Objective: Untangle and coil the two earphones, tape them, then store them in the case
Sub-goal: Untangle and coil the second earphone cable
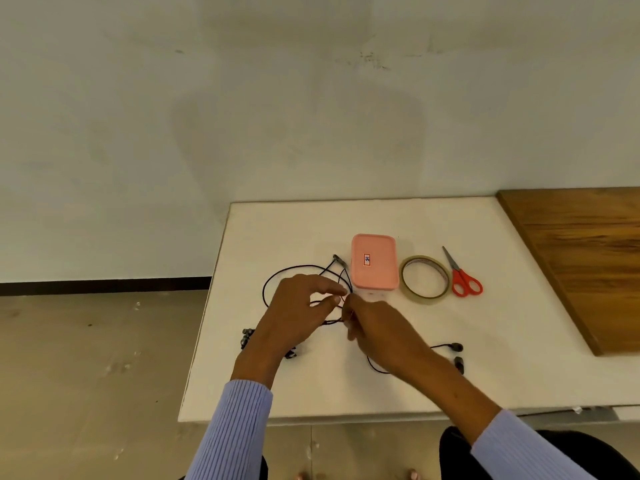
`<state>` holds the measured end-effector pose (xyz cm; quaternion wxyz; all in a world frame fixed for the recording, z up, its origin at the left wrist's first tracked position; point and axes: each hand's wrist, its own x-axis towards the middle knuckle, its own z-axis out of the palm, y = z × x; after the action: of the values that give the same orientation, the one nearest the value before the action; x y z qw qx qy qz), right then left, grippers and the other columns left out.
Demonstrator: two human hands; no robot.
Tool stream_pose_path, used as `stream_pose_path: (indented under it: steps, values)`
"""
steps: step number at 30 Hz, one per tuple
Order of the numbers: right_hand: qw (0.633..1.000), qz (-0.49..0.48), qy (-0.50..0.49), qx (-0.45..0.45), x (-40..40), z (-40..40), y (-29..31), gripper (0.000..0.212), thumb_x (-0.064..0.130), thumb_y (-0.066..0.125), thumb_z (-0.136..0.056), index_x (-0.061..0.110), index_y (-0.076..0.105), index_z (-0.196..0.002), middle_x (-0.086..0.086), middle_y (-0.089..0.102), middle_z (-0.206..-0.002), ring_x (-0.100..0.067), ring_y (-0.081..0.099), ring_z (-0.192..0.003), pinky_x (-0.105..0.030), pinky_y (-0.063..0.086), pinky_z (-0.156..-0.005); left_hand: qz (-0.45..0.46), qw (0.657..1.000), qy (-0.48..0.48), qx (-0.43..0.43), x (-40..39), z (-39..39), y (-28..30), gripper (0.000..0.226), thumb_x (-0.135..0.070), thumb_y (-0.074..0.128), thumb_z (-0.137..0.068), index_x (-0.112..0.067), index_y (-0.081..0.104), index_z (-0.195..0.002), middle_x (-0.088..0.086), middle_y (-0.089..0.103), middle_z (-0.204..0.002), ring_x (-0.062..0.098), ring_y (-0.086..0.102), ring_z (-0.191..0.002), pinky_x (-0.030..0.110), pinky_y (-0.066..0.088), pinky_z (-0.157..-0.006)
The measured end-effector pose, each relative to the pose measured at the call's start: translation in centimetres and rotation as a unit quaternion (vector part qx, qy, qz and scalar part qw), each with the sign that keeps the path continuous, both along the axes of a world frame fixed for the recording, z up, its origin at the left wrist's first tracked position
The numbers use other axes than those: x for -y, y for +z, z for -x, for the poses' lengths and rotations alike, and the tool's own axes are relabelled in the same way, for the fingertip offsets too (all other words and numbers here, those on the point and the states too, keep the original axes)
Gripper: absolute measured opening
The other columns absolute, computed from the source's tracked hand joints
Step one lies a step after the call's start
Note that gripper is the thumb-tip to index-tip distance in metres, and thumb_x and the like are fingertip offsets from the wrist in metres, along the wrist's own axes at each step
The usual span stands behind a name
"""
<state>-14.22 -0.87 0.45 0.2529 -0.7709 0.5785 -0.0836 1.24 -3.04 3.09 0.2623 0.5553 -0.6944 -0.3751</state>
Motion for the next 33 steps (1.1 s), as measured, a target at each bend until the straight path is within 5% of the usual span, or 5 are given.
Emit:
stream_pose_path:
  steps: [4,10,18,24,33]
  values:
    - [0.989,0.012,-0.018,0.144,1.0,2.4,1.5,0.014,0.008,0.049,-0.093,0.022,0.05,-0.091,0.004,0.064,-0.08,-0.012,0.062,-0.077,-0.032,0.052,-0.074,-0.025,0.998,-0.048,-0.032,-0.1,0.3,0.3,0.026,-0.011,0.06,-0.087,-0.02,0.071,-0.109,-0.009,0.072,-0.104,-0.003,0.062,-0.1,0.002,0.041,-0.085]
    - [0.959,0.062,-0.034,0.275,1.6,3.4,3.1,0.004,0.019,0.056,-0.092,0.022,0.055,-0.09,0.004,0.064,-0.083,-0.009,0.059,-0.08,-0.021,0.048,-0.078,-0.072,0.99,-0.021,-0.117,-0.3,1.1,1.3,0.014,-0.018,0.063,-0.088,-0.01,0.074,-0.083,0.002,0.072,-0.068,0.003,0.062,-0.06,0.019,0.05,-0.063]
    - [0.919,-0.003,-0.076,0.386,2.5,2.8,2.9,0.027,0.0,0.056,-0.089,0.026,0.062,-0.091,0.009,0.067,-0.084,-0.007,0.064,-0.082,-0.025,0.052,-0.077,-0.198,0.875,0.021,-0.441,-0.6,2.3,2.9,0.021,-0.007,0.05,-0.09,-0.001,0.068,-0.1,0.011,0.074,-0.09,0.019,0.072,-0.082,0.022,0.056,-0.066]
    - [0.948,-0.02,-0.06,0.311,1.0,0.5,1.6,0.022,0.006,0.043,-0.095,0.013,0.057,-0.079,0.003,0.061,-0.068,-0.006,0.06,-0.063,-0.025,0.052,-0.064,-0.22,0.821,0.063,-0.523,-0.2,2.6,2.8,0.029,0.004,0.049,-0.09,0.004,0.059,-0.117,0.018,0.07,-0.107,0.024,0.071,-0.089,0.021,0.057,-0.067]
    - [0.99,0.124,0.07,-0.016,0.2,-0.9,1.6,0.034,0.03,0.041,-0.099,0.024,0.051,-0.131,-0.004,0.065,-0.107,-0.025,0.062,-0.094,-0.033,0.049,-0.075,-0.112,0.893,0.148,-0.41,0.3,1.6,1.4,0.038,0.007,0.046,-0.092,-0.006,0.052,-0.128,0.009,0.072,-0.105,0.024,0.071,-0.092,0.027,0.057,-0.08]
